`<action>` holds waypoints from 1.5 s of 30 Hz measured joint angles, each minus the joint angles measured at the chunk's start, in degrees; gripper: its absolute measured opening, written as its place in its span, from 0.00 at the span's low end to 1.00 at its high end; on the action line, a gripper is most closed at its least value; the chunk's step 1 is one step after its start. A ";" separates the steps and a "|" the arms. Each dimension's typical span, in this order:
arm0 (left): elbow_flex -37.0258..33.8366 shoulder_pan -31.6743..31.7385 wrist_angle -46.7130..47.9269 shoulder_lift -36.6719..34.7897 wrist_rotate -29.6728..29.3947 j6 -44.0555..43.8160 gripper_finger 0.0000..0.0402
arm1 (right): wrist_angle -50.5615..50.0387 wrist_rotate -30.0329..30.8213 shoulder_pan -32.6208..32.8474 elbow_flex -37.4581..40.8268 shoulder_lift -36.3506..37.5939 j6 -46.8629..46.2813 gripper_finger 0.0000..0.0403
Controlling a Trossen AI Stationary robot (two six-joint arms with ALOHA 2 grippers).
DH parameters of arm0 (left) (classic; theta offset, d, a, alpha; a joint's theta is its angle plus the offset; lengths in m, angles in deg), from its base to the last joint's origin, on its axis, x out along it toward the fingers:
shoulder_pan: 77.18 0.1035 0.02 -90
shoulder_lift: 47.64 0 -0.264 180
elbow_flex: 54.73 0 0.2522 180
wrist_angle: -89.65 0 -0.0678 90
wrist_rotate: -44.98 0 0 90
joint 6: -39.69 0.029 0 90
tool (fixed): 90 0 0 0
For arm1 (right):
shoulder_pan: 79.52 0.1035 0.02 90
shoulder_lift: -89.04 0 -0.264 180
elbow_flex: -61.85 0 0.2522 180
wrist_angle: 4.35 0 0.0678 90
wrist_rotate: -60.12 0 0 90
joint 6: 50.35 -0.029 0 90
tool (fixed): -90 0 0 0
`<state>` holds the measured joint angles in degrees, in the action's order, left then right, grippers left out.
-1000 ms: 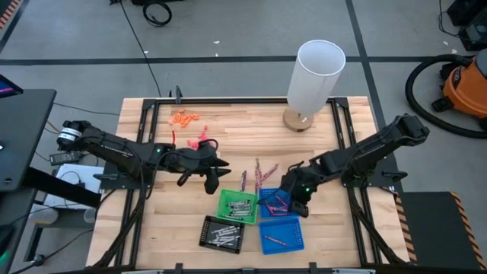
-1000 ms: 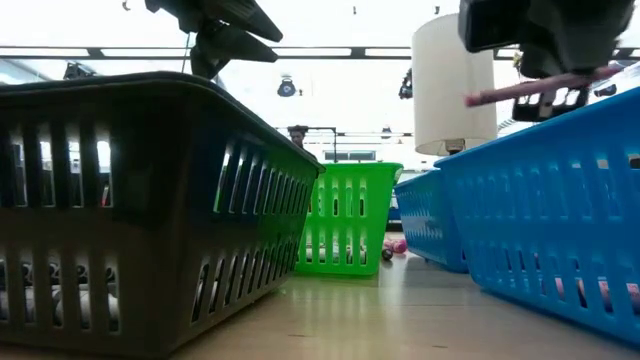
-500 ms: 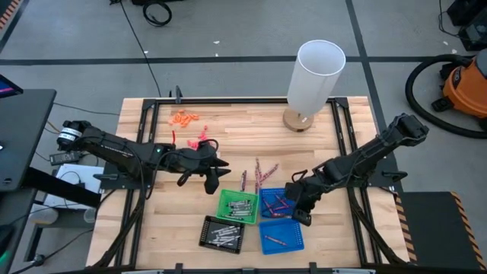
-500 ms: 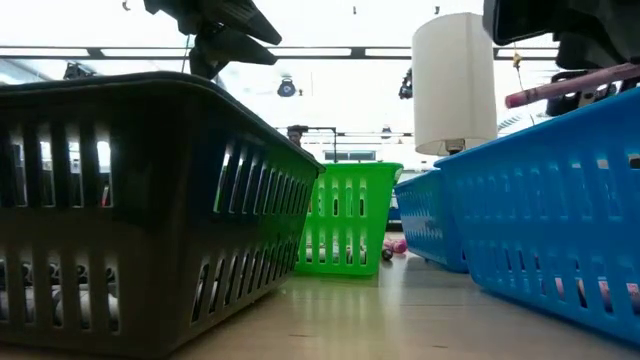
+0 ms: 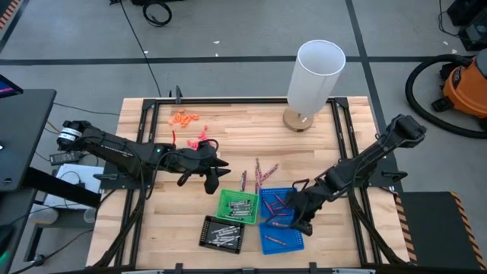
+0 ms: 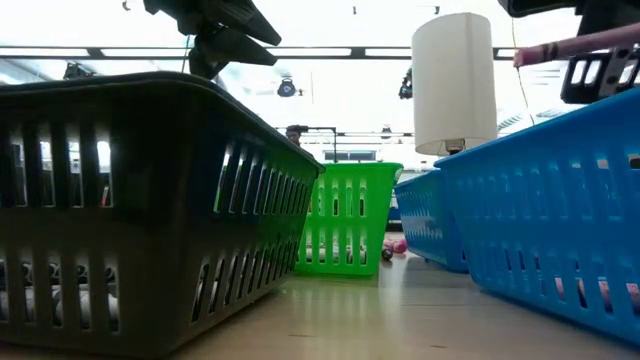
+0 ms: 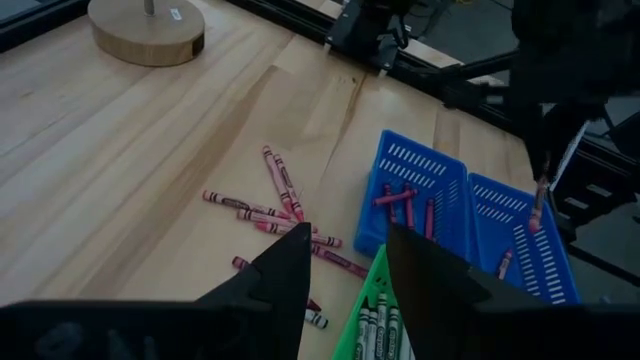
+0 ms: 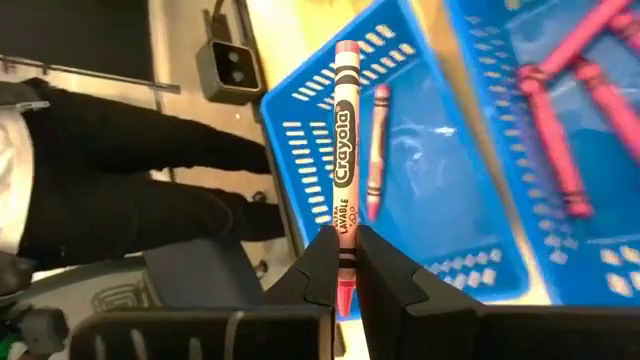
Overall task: Sort crayons
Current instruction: Put the pink crayon into the bottom blue bin
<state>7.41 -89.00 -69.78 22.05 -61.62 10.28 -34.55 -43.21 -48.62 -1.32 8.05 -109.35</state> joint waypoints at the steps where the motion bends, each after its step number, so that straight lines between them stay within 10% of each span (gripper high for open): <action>1: 0.00 0.00 0.00 0.00 0.00 0.02 0.35 | 1.67 -0.08 0.13 0.00 -1.08 -0.01 0.07; 19: -0.04 0.00 0.08 0.00 -0.02 1.70 0.35 | 9.53 -2.81 0.42 0.00 -12.66 -4.53 0.20; 31: 1.70 -0.04 -20.27 0.00 3.70 10.90 0.35 | 8.83 -2.16 -1.06 -0.02 -9.78 -13.51 0.29; 45: 6.03 -0.04 -5.09 0.09 6.73 13.53 0.35 | -17.45 13.13 -2.75 -15.74 -8.81 -8.08 0.28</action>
<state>13.44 -89.04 -74.87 22.13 -54.88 23.81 -52.00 -30.08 -51.36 -17.06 -0.76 -117.43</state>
